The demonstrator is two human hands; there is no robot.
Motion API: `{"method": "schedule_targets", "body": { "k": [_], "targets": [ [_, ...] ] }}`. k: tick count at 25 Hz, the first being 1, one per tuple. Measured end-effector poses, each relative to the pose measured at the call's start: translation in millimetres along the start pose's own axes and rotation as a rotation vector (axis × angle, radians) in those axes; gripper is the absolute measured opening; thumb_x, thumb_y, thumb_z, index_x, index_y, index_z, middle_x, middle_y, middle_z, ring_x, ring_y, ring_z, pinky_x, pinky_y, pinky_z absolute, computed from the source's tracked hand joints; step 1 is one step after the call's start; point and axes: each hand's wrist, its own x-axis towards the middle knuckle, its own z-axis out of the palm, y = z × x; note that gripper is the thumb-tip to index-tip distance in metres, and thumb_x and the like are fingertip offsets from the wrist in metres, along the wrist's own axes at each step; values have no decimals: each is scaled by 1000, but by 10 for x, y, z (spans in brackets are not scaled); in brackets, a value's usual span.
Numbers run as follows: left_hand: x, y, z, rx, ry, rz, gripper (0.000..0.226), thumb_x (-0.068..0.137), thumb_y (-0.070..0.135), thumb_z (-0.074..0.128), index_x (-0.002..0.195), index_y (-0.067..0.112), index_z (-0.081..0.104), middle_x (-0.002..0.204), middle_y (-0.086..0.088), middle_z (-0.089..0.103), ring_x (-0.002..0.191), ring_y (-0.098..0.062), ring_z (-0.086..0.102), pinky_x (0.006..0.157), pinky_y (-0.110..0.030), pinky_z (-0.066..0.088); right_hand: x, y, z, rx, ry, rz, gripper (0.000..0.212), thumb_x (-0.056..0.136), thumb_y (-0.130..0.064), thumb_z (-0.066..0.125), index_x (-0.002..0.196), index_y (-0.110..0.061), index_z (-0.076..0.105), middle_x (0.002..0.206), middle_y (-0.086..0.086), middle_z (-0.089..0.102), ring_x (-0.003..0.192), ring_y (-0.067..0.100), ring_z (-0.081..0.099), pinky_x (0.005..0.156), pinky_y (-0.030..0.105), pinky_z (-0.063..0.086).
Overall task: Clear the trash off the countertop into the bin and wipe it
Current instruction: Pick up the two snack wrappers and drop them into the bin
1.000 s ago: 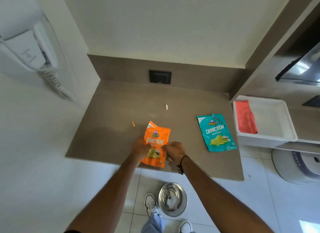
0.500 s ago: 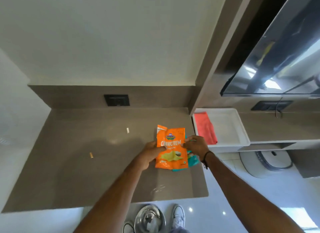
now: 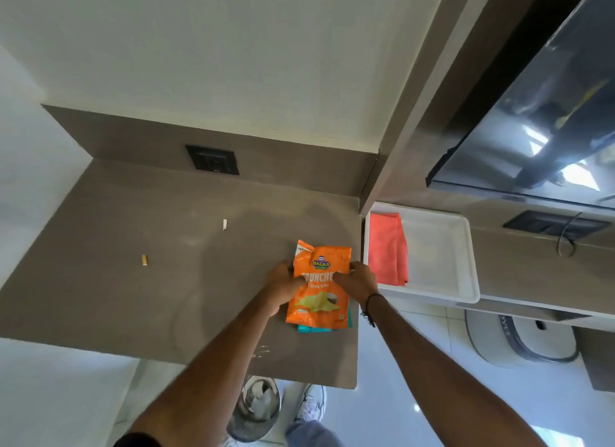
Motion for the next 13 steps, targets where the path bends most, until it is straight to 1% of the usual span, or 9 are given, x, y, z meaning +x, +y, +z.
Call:
{"method": "schedule_targets", "body": {
  "k": [2,3,4,5,6,8,10,11,13],
  "targets": [
    [-83,-11,-19,-128,-134,-94,21,95,16,68,114,19,74,98,-1,80,81,-13,74,68,-29,58,-57,24,-47,93,-117,42,22,83,-14,65,103,-11,73,106,12,75,91,28,71,79,38,59],
    [-149,-18,-48,-120,-177,-113,14,95,19,68,106,23,75,88,5,78,73,-9,71,63,-26,53,-124,39,-83,127,-173,50,18,84,-13,63,100,-12,72,103,11,74,85,26,70,72,37,58],
    [-213,-42,-75,-85,-212,-113,8,94,22,67,97,25,73,77,9,76,64,-6,67,58,-23,48,-209,56,-127,145,-223,55,15,86,-12,62,97,-15,70,100,9,73,80,23,67,63,31,53],
    [-302,-69,-109,-34,-252,-102,6,94,24,67,90,25,71,66,12,72,54,-5,60,52,-21,43,-312,84,-167,146,-269,55,12,87,-13,62,97,-18,68,96,7,72,76,21,65,59,26,47],
    [-392,-103,-147,30,-302,-87,10,94,27,66,85,24,69,58,12,67,48,-4,53,47,-19,38,-414,112,-203,126,-318,50,11,88,-14,62,98,-19,66,92,4,71,73,18,63,56,22,44],
    [-619,-191,-274,173,-403,-81,15,96,33,64,84,23,66,58,10,56,44,-4,43,41,-17,31,-652,172,-216,29,-423,37,9,89,-14,64,98,-17,64,79,2,66,60,14,54,50,18,38],
    [-867,-342,-479,242,-499,-91,20,99,38,59,91,20,63,61,7,49,44,-5,35,41,-17,27,-921,218,-116,-53,-499,36,11,87,-11,68,98,-11,64,72,8,57,55,14,44,51,22,36],
    [-1006,-434,-605,265,-534,-98,23,100,39,57,89,19,62,60,7,46,43,-5,32,41,-18,26,-1063,230,-23,-93,-510,31,13,86,-11,71,98,-9,66,71,9,58,55,14,47,53,23,40],
    [-1274,-650,-834,338,-565,-84,26,102,35,55,80,21,59,54,8,40,40,-6,28,41,-19,25,-1334,254,237,-163,-501,-7,19,84,-12,77,102,-7,72,72,7,68,57,12,60,54,21,53]
  ]
}}
